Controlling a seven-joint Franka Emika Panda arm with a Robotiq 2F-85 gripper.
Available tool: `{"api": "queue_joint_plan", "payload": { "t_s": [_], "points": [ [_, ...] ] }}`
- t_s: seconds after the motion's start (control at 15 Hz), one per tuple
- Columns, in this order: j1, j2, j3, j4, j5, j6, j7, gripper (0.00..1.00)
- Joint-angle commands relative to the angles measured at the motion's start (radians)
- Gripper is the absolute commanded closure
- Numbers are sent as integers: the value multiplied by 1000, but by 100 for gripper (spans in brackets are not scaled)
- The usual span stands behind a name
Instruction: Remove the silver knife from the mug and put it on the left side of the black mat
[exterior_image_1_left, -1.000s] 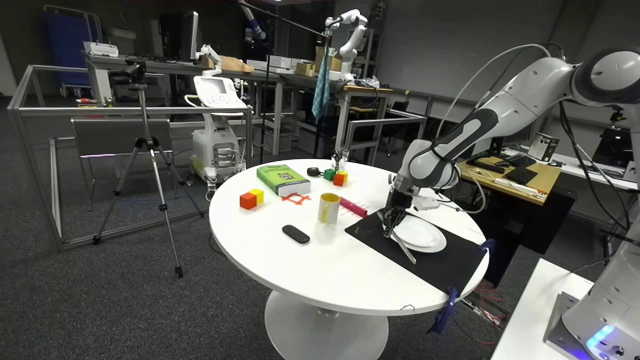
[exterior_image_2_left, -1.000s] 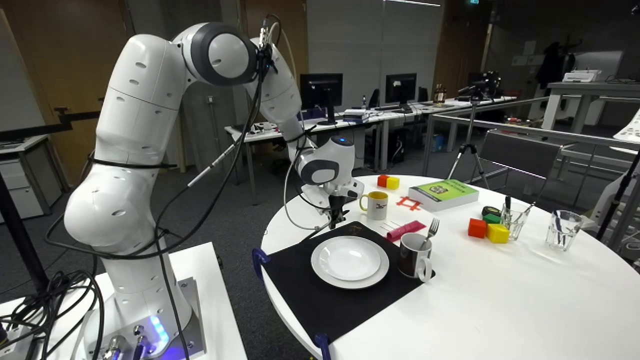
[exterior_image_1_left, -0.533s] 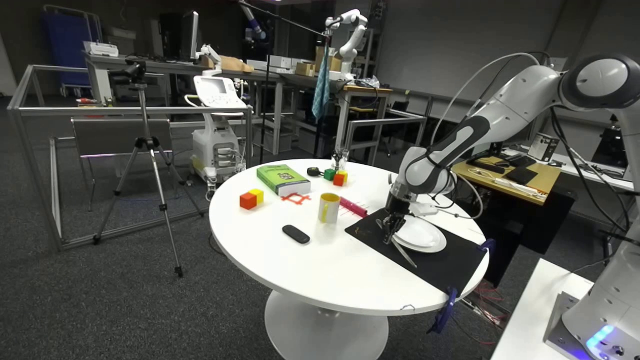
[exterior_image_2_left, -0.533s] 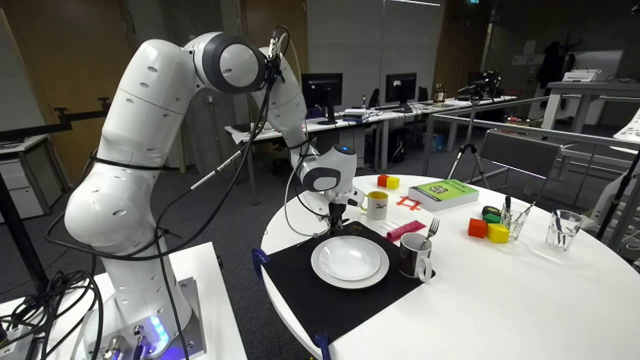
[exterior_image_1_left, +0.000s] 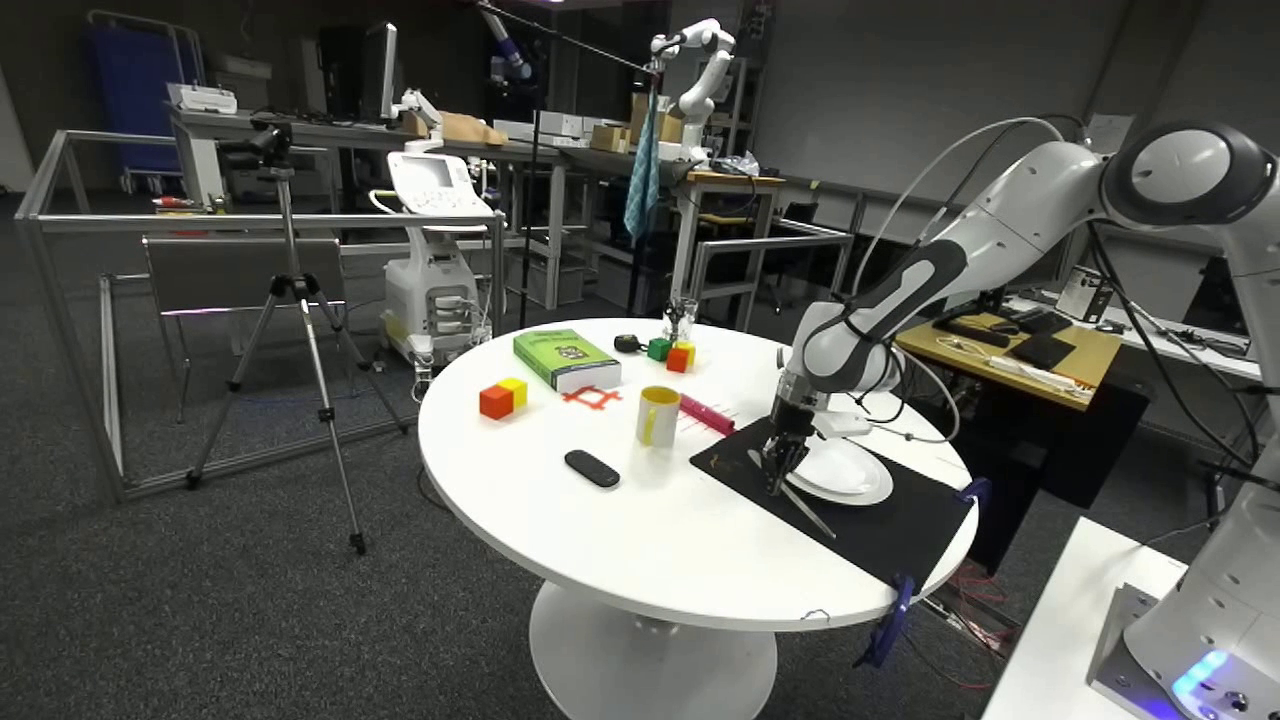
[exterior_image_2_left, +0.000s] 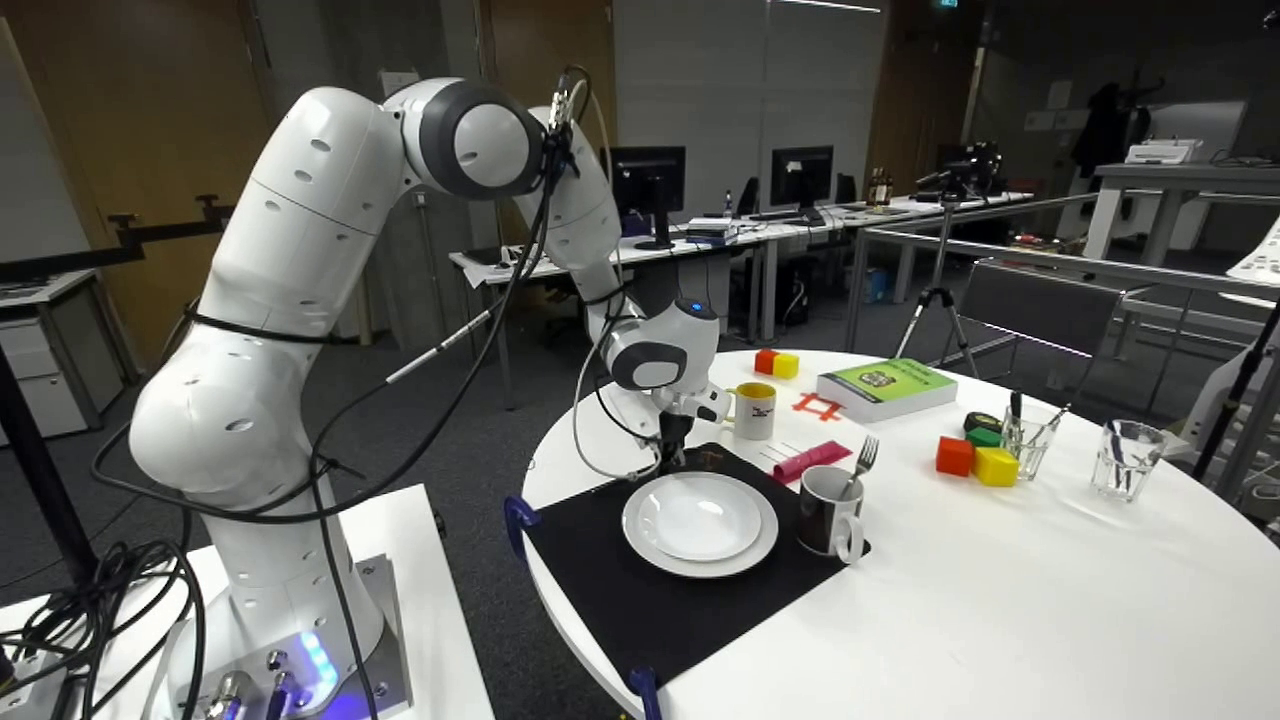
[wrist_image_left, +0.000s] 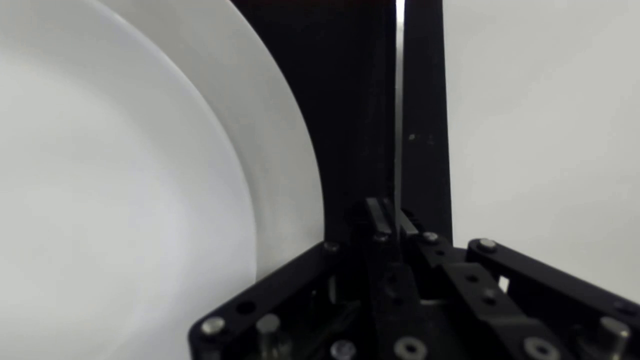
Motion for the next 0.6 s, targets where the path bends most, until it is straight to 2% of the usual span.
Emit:
{"api": "queue_joint_plan", "payload": {
  "t_s": [0.0,0.2,0.27,0.33,0.53],
  "points": [
    [41,1,-42,25,-35,-37,49,99],
    [75,2,-76,28,-82,-35,67,99],
    [83,4,-83,32,-99,-39,69,72],
    [92,3,-90,35,-113,-52,77,71],
    [99,7,-94,44,-137,-64,71,47]
  ]
}}
